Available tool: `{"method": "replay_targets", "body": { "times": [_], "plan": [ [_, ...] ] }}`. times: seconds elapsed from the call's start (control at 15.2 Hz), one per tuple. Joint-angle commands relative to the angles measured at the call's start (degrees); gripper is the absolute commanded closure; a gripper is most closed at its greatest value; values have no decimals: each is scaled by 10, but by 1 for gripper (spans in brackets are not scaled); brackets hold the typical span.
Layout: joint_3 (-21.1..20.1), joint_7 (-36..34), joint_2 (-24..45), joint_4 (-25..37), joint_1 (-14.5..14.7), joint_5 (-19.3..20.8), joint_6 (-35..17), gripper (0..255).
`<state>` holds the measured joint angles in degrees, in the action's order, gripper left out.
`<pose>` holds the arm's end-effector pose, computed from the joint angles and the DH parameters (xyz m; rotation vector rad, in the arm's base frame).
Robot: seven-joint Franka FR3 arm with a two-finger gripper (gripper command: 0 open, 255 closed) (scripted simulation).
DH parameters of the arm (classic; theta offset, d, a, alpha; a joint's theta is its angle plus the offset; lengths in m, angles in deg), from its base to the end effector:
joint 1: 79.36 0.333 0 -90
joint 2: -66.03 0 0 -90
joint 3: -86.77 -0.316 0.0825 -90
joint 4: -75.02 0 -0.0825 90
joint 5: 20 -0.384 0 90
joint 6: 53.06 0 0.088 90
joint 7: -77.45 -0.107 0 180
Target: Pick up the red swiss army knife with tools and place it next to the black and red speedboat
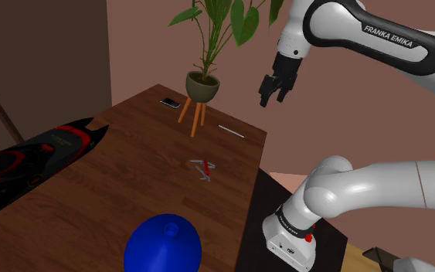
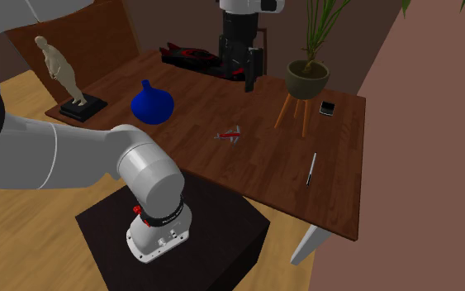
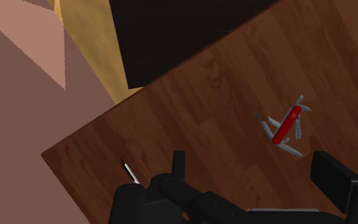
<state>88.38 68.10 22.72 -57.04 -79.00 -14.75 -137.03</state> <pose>0.3039 -0.0200 0.5966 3.0483 -0.2787 -0.1195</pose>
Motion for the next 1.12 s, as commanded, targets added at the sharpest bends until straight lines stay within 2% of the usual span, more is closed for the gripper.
{"method": "replay_targets", "body": {
  "times": [0.0, 0.53, 1.06],
  "plan": [
    [0, 0, 0, 0, 0, 0, 0, 0],
    [-43, -100, -2, -141, 4, -50, -147, 0],
    [-96, -195, 67, -235, 16, -104, -323, 0]
  ]
}}
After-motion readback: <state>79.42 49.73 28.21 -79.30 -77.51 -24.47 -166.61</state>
